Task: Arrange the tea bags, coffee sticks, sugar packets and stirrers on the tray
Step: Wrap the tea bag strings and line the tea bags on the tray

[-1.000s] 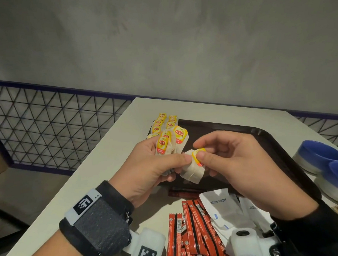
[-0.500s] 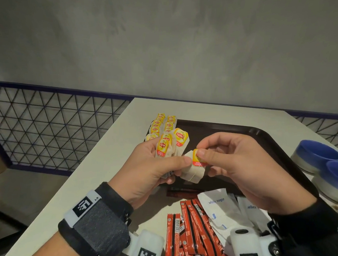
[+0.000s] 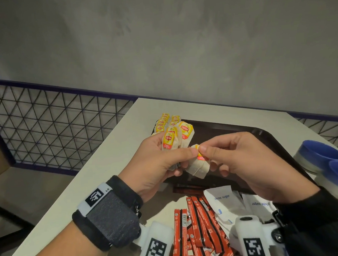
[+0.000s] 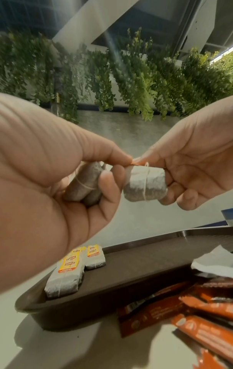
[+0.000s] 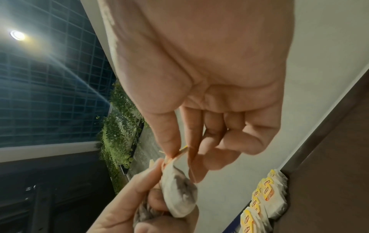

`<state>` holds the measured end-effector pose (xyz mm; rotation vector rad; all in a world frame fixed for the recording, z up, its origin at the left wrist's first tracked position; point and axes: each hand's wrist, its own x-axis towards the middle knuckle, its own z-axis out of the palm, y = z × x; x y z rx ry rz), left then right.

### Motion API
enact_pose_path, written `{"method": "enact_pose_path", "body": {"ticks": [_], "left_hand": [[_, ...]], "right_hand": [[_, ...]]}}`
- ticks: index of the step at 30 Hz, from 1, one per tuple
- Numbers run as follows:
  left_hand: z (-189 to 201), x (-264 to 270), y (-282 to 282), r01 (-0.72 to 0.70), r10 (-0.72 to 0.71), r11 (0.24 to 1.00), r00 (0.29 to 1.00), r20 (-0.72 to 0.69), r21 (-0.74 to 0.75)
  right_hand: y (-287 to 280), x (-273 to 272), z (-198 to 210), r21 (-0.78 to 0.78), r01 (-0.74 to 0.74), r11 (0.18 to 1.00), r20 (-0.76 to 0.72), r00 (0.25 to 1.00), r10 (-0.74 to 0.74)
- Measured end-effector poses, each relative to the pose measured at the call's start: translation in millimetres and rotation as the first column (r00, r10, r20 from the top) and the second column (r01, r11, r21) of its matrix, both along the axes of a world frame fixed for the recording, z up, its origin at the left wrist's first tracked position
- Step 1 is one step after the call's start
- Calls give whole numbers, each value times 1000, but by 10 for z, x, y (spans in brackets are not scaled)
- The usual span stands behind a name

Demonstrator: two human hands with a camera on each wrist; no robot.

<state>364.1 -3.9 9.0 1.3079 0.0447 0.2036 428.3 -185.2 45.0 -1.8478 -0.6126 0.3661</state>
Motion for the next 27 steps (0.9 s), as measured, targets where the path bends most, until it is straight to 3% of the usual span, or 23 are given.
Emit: {"method": "enact_pose_path", "body": {"ticks": [5,9,13,16,20,27], "left_hand": [[-12,24,51,-40,39,998,999,-31,-39],[-24,73,179,-155,147,982,986,-81,-106],[-10,141,407,-354,313,901,931,-187,-250],[-31,171,553,-445,370,824,891,-262,-350],[-53,180,648,-443,326,780,890,-318,-441],[-40,192,639,-403,293,794,910,-293,-455]], "right_hand": [[70,29,50,-6,-73,997,-52,996,73],[222,232,179,-65,-82,994,2,997,83],[475,612,285,-138,-71,988,45,996,78],[669,877,183,-263,-126,956,-41,992,119],[903,1102,-36,-439,-158,884,-84,987,135],[1183,1304,-218,-524,-58,850,-11,998,61]]}}
